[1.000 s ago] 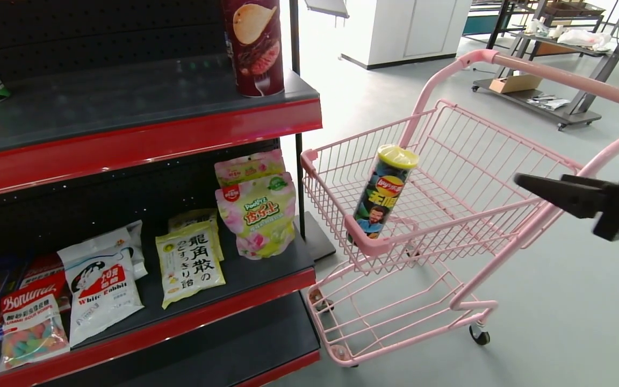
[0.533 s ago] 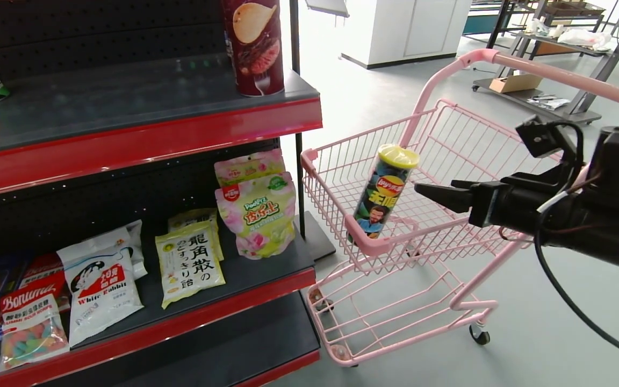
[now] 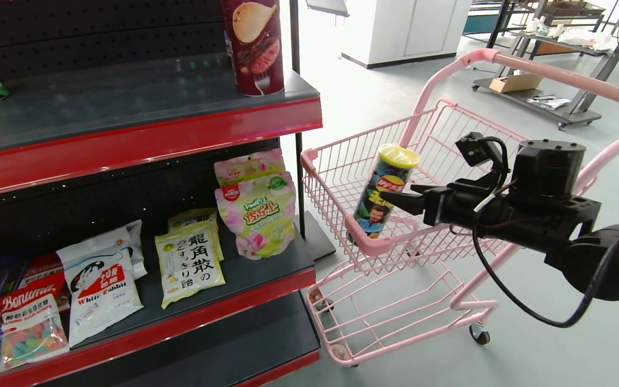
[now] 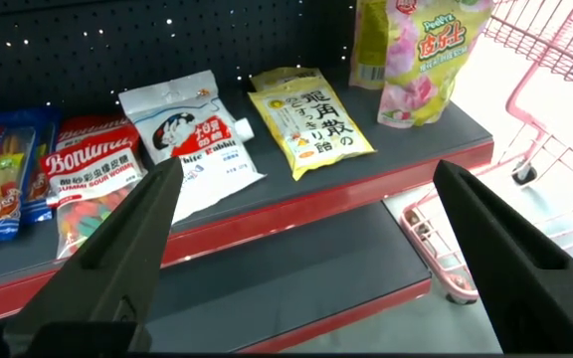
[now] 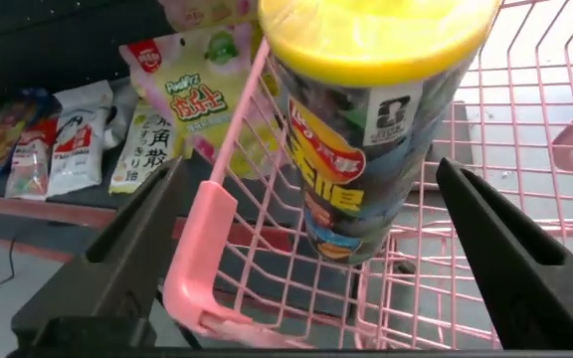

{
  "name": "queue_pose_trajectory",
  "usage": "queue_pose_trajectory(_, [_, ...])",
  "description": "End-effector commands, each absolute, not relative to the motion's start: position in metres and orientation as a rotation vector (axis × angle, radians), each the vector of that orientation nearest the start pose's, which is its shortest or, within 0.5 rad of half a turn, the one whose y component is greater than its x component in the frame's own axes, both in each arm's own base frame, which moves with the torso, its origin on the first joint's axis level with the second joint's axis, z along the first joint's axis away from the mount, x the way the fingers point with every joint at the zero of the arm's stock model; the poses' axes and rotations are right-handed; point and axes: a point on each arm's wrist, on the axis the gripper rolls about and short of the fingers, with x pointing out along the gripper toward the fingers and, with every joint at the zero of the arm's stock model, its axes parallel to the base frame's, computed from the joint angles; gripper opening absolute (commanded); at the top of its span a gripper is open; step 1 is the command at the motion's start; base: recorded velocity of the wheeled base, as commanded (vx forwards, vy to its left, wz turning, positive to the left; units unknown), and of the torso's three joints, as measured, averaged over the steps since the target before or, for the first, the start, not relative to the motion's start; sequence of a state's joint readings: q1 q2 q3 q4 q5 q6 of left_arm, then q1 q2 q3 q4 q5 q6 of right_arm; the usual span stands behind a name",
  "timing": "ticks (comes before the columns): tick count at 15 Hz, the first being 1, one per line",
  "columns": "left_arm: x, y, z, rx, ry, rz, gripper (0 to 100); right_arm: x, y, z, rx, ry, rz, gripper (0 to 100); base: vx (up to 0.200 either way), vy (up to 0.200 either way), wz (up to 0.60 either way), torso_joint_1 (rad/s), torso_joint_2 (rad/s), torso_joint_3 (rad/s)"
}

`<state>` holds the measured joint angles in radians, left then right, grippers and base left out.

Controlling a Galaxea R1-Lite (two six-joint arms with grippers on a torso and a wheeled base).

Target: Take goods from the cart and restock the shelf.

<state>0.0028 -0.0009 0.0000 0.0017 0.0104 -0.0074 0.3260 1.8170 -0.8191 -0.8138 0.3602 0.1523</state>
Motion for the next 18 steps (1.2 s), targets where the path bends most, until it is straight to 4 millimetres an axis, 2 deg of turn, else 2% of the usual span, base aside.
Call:
queue_pose_trajectory(1, [-0.023, 0.0, 0.075, -0.008, 0.001, 0.014, 100, 0.329, 0.119, 0.154, 0.147, 0.262, 0.669, 100, 0.0, 0.0, 0.0, 0.0, 0.0, 0.0])
queue_pose_trajectory(8, [-0.023, 0.0, 0.075, -0.006, 0.001, 0.014, 100, 0.367, 0.131, 0.138, 0.115, 0.247, 0.719, 100, 0.0, 0.0, 0.0, 0.0, 0.0, 0.0])
queue_pose_trajectory(12, [-0.023, 0.0, 0.075, -0.006, 0.001, 0.014, 100, 0.387, 0.124, 0.14, 0.118, 0.212, 0.689, 100, 0.0, 0.0, 0.0, 0.0, 0.0, 0.0])
queue_pose_trajectory(13, [-0.023, 0.0, 0.075, -0.006, 0.001, 0.014, 100, 0.388, 0.124, 0.142, 0.117, 0.206, 0.685, 0, 0.0, 0.0, 0.0, 0.0, 0.0, 0.0])
queue_pose_trajectory(17, [-0.023, 0.0, 0.075, -0.006, 0.001, 0.014, 100, 0.384, 0.122, 0.143, 0.116, 0.205, 0.679, 0, 0.0, 0.0, 0.0, 0.0, 0.0, 0.0])
queue_pose_trajectory(18, [-0.023, 0.0, 0.075, -0.006, 0.001, 0.014, 100, 0.379, 0.121, 0.161, 0.112, 0.157, 0.659, 0, 0.0, 0.0, 0.0, 0.0, 0.0, 0.0])
